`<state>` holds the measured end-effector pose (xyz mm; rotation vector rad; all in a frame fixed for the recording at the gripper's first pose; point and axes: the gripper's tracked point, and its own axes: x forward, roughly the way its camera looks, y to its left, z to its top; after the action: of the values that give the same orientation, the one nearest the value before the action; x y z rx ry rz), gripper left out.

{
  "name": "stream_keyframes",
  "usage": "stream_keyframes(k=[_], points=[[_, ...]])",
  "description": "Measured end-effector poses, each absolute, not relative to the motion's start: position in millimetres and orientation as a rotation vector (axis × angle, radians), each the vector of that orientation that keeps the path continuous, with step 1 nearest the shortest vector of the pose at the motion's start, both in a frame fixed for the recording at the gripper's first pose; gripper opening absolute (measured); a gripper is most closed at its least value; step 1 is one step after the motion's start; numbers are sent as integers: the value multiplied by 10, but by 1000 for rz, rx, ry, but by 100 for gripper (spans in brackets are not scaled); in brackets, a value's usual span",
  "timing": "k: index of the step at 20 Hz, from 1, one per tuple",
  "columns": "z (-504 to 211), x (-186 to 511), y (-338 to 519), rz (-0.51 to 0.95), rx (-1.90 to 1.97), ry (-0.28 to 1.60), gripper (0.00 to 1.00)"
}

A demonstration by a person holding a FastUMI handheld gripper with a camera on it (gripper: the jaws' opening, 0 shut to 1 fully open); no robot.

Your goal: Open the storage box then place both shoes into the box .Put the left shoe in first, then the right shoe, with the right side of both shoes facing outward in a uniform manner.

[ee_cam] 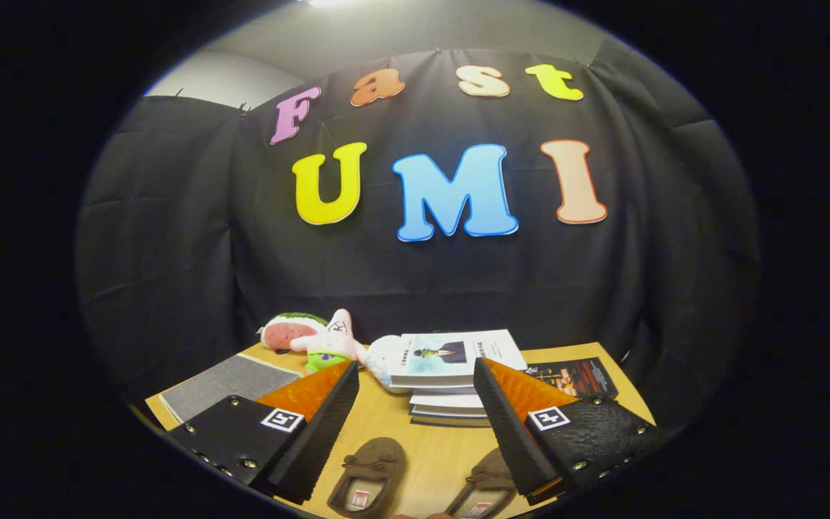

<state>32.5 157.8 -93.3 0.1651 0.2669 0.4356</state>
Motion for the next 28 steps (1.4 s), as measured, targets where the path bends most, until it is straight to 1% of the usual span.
stream_keyframes(k=[5,11,14,17,18,22,28], points=[[-1337,231,1983,577,229,400,99],[-1762,-117,2658,843,437,641,99],[-1904,-221,2913,941,528,745,99],[-1986,-305,3069,1006,625,822,99],[-2021,-325,3108,1026,653,848,96],[-2076,-434,3256,1142,819,927,96],[-2154,-564,3383,1214,957,1037,95]])
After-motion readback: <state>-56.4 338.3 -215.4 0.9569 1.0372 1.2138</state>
